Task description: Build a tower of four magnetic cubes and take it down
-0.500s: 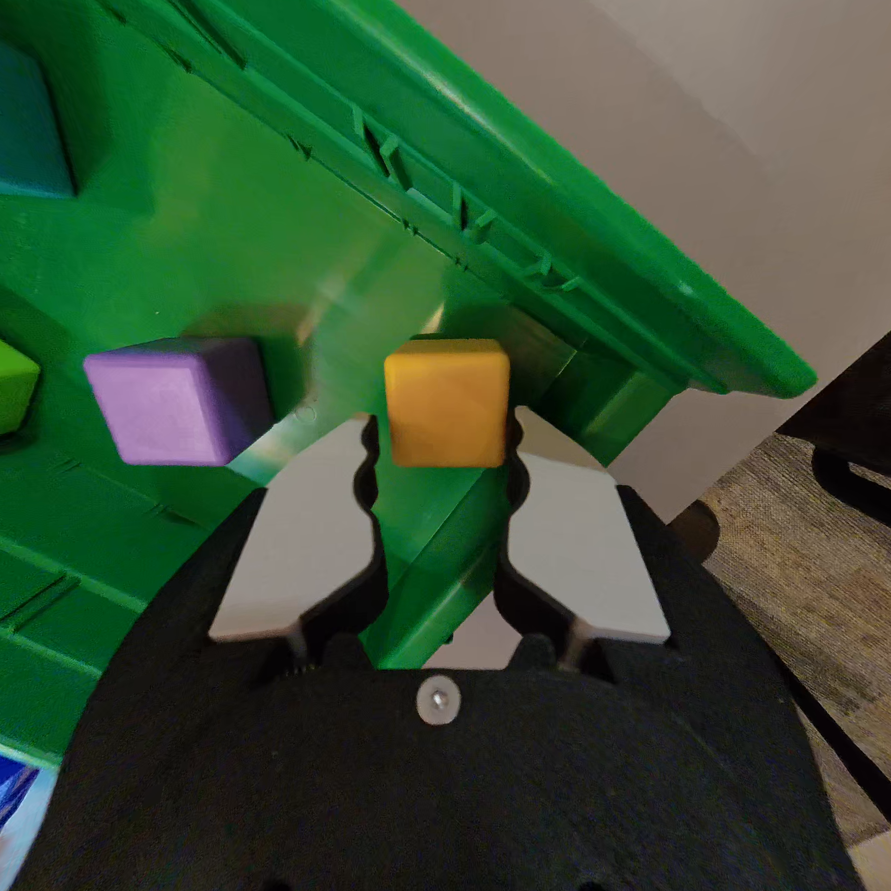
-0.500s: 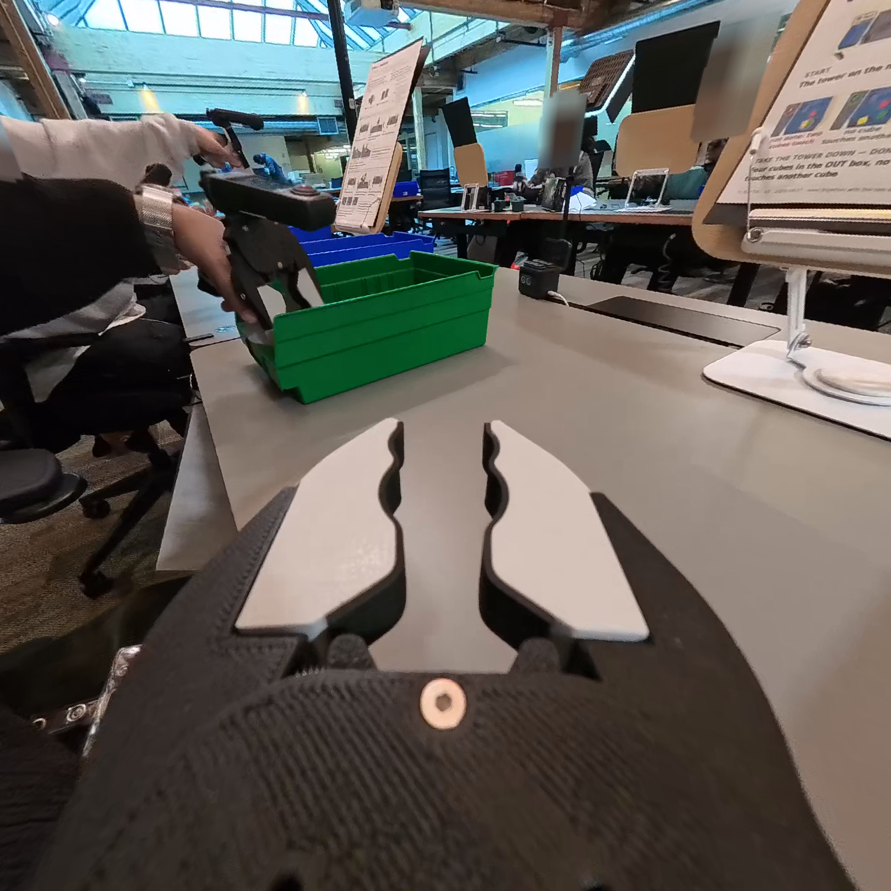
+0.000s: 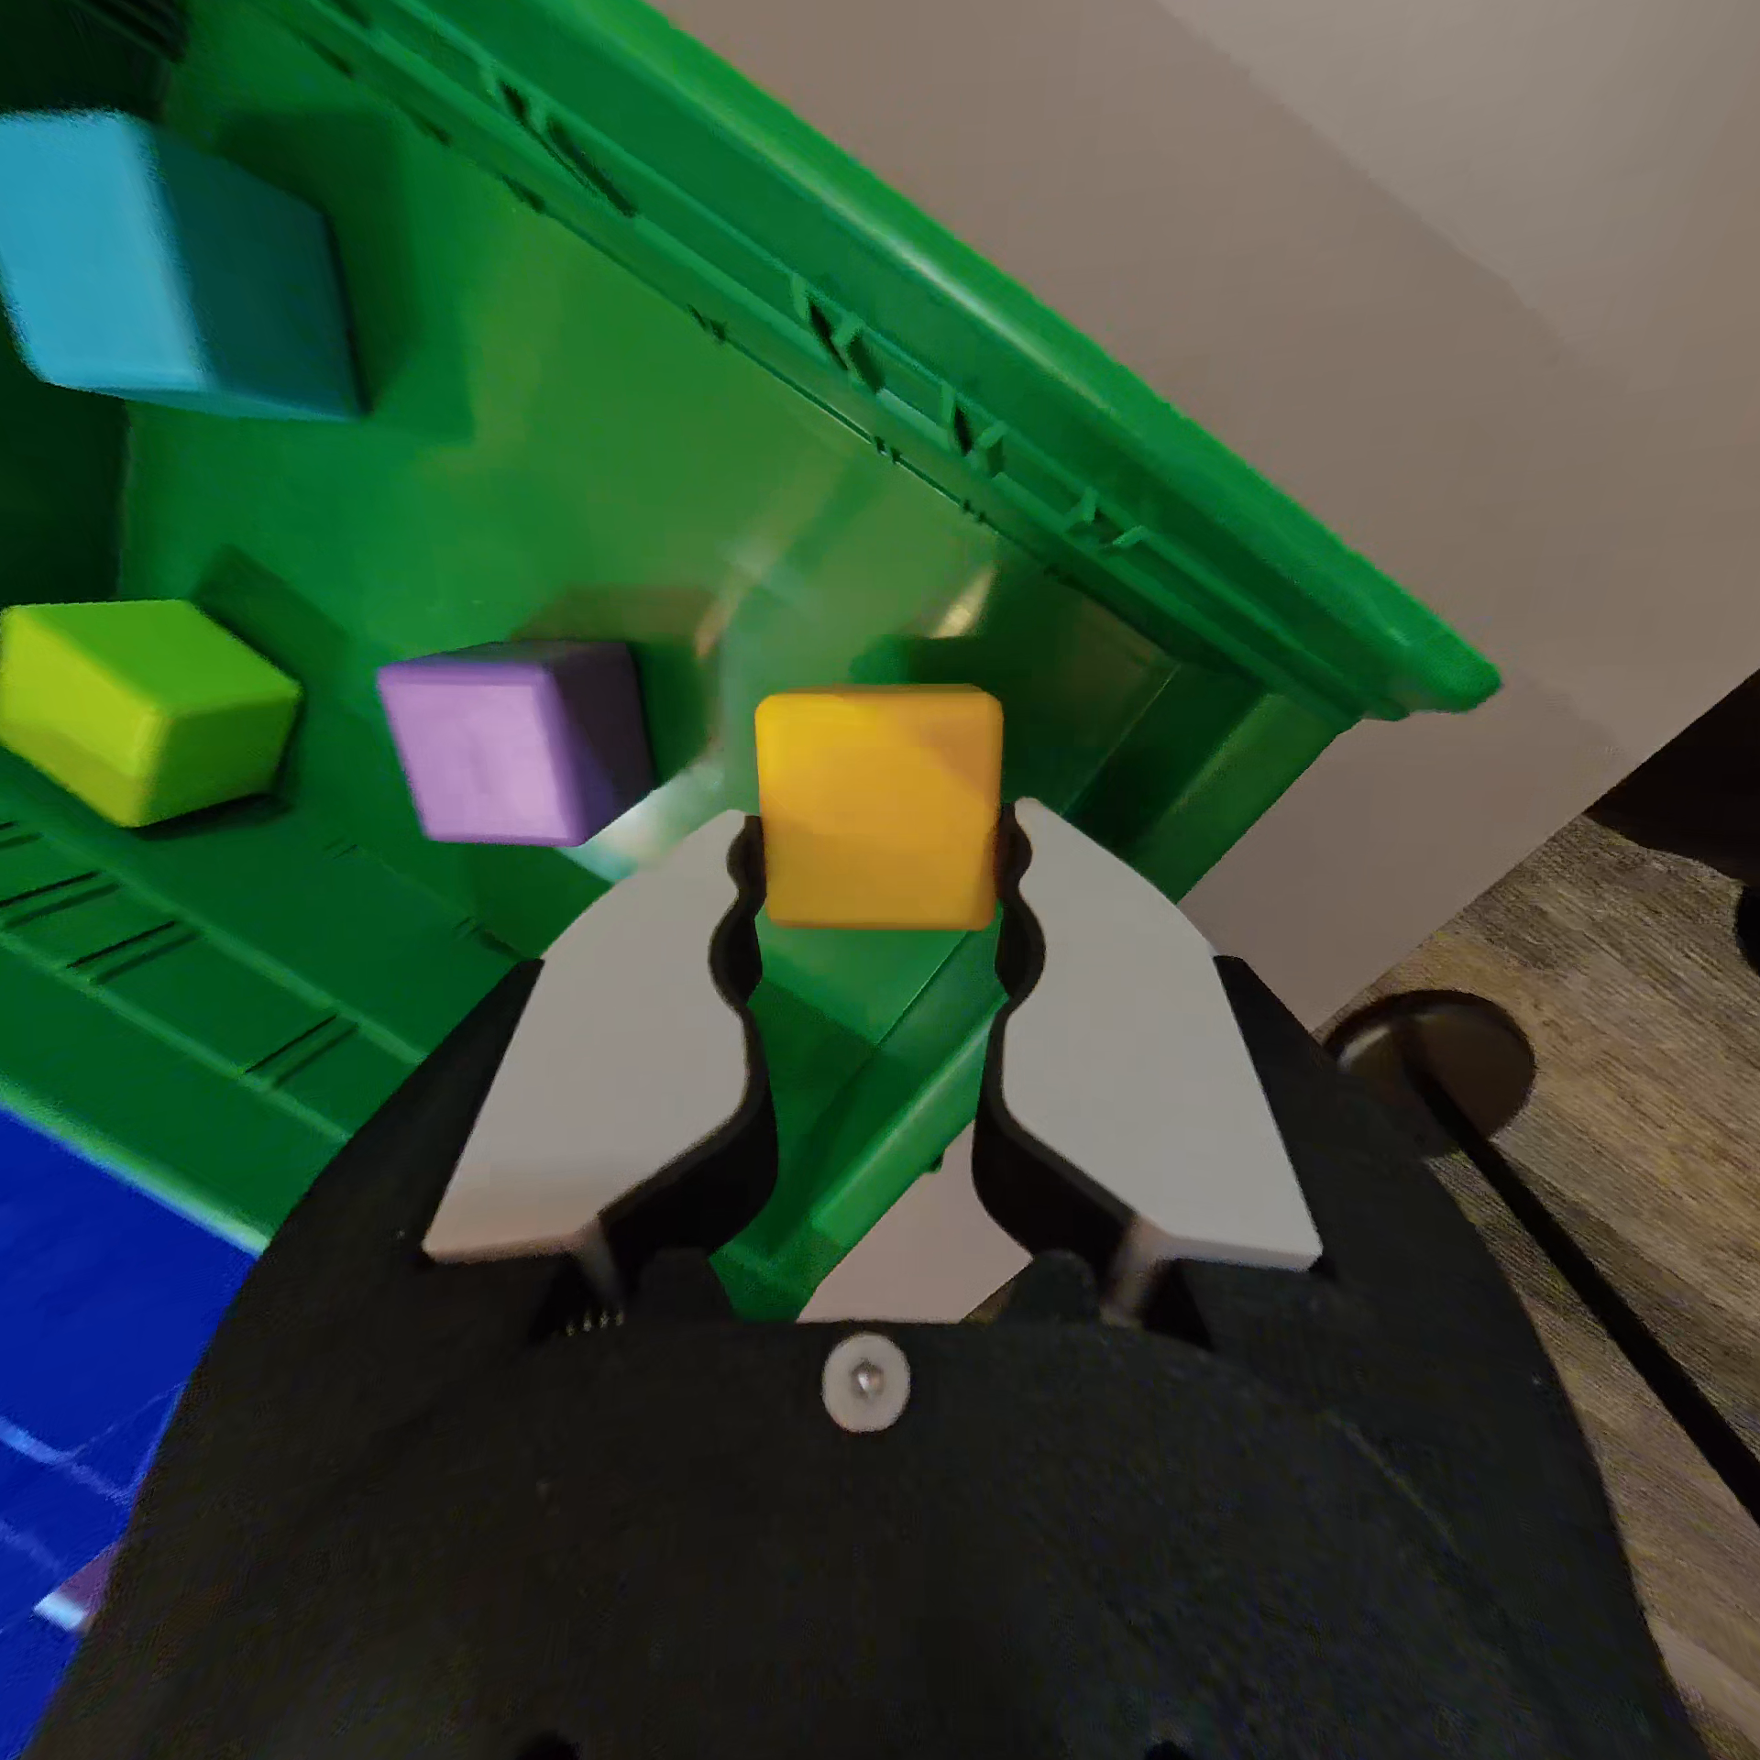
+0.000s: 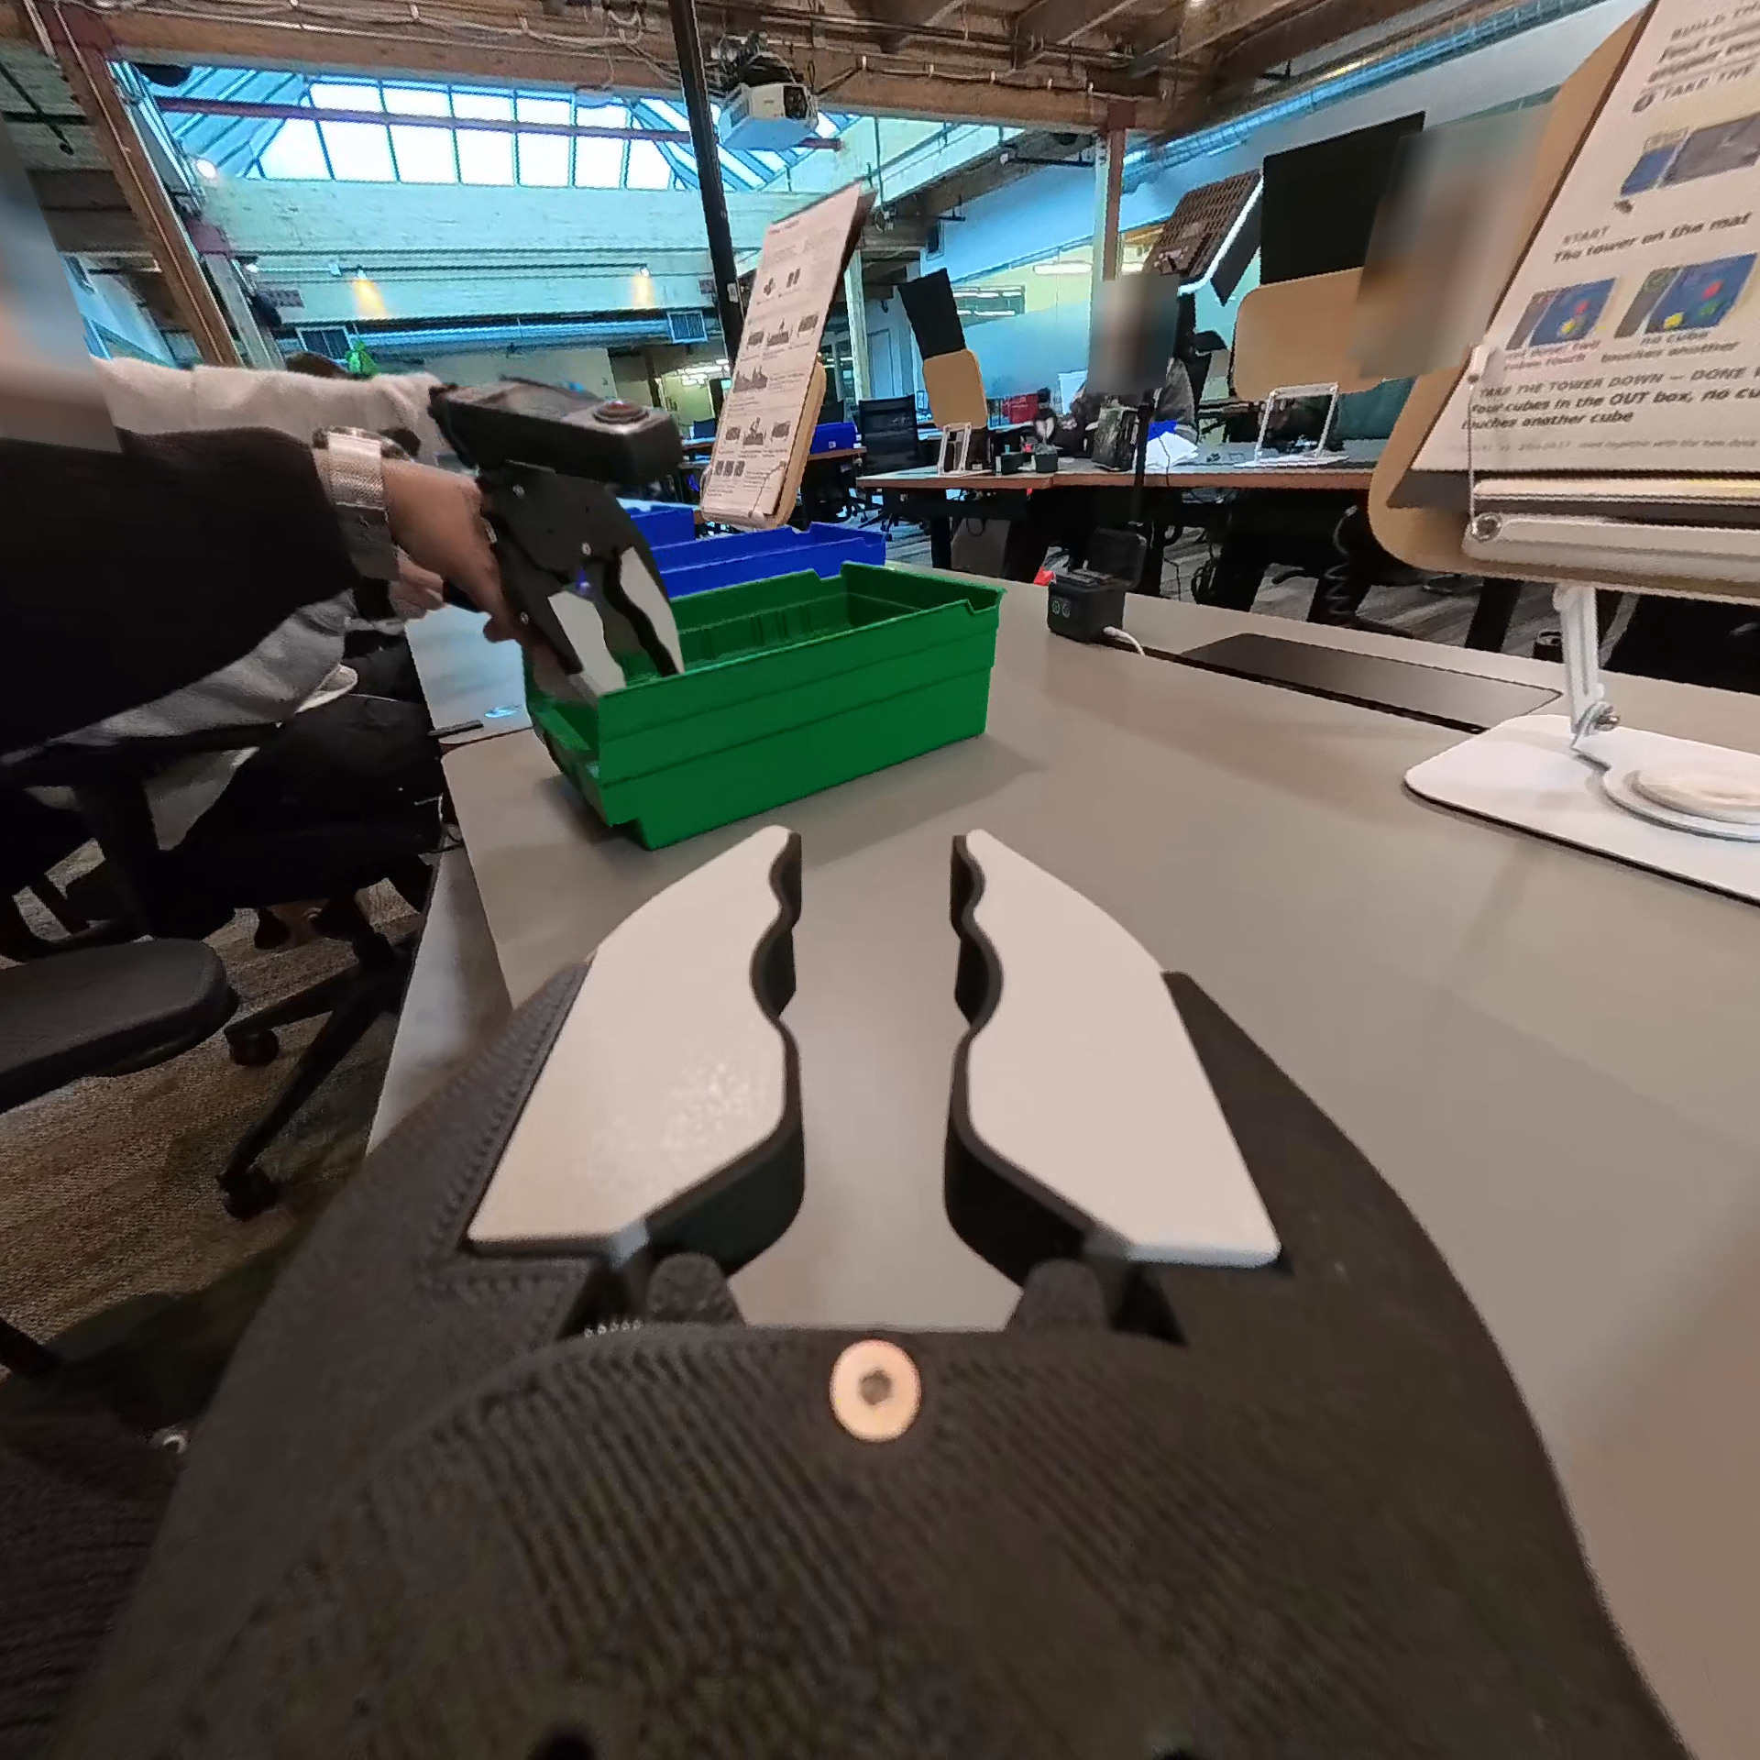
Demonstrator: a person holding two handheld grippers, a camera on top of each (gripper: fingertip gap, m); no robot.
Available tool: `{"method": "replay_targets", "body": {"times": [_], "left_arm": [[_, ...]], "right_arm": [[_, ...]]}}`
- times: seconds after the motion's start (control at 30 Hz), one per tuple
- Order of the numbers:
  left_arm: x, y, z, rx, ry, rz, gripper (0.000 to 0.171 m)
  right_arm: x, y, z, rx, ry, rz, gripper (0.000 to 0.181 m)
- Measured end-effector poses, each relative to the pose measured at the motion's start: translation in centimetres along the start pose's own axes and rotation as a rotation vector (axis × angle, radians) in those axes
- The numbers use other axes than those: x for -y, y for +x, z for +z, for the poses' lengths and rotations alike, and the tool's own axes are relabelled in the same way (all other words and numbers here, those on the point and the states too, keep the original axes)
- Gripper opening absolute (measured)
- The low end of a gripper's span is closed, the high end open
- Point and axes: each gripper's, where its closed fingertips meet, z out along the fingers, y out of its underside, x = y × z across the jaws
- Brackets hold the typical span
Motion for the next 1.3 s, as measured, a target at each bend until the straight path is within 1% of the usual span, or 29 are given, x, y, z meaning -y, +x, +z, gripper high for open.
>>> {"method": "replay_targets", "body": {"times": [0.1,0.17,0.27,0.33,0.37,0.43,0.47,0.53,0.67,0.77,0.83,0.9,0.97,1.0,1.03,1.13,1.3], "left_arm": [[1.3,-1.2,-2.8,0.091,0.07,-0.001,0.05],[3.2,-1.4,-5.4,0.119,0.159,-0.014,0.05],[8.1,0.4,-9.6,0.107,0.331,0.017,0.05],[11.8,2.9,-11.2,0.079,0.4,0.087,0.05],[13.7,4.4,-11.4,0.064,0.416,0.135,0.05],[17.2,7.7,-10.7,0.028,0.431,0.247,0.05],[18.8,9.2,-9.9,0.018,0.436,0.309,0.05],[21.4,11.5,-6.9,-0.005,0.4,0.413,0.05],[24.6,14.5,0.0,-0.077,0.267,0.535,0.05],[27.0,15.8,2.9,-0.102,0.234,0.551,0.05],[28.8,16.7,3.4,-0.118,0.272,0.549,0.05],[30.5,17.8,3.3,-0.174,0.332,0.541,0.051],[30.8,18.1,3.6,-0.204,0.295,0.568,0.051],[31.0,17.6,3.7,-0.176,0.281,0.574,0.051],[31.4,17.4,3.7,-0.162,0.282,0.579,0.051],[32.4,18.4,3.7,-0.231,0.319,0.598,0.05],[32.8,18.2,5.4,-0.232,0.271,0.63,0.05]], "right_arm": [[0.7,-0.2,-0.4,0.003,0.017,-0.01,0.03],[1.0,-0.3,-0.6,0.005,0.026,-0.011,0.029],[1.1,-0.3,-0.6,0.009,0.032,0.009,0.029],[1.3,-0.3,-0.7,0.015,0.039,0.032,0.029],[1.5,-0.3,-0.7,0.015,0.045,0.041,0.029],[1.9,-0.1,-1.0,0.007,0.061,0.045,0.029],[2.2,0.0,-1.3,0.0,0.069,0.042,0.029],[2.7,0.3,-1.8,-0.017,0.086,0.035,0.028],[3.0,1.2,-2.7,-0.044,0.096,0.03,0.027],[2.8,1.9,-3.4,-0.07,0.085,0.01,0.027],[2.3,2.5,-3.9,-0.095,0.063,-0.021,0.027],[1.7,3.2,-4.4,-0.123,0.033,-0.05,0.026],[1.3,3.8,-5.0,-0.145,0.015,-0.054,0.026],[1.1,4.0,-5.4,-0.154,0.009,-0.046,0.026],[1.0,4.3,-5.8,-0.166,0.005,-0.033,0.026],[1.2,4.9,-7.0,-0.205,0.021,0.009,0.026],[1.0,6.0,-8.6,-0.264,0.02,0.045,0.027]]}}
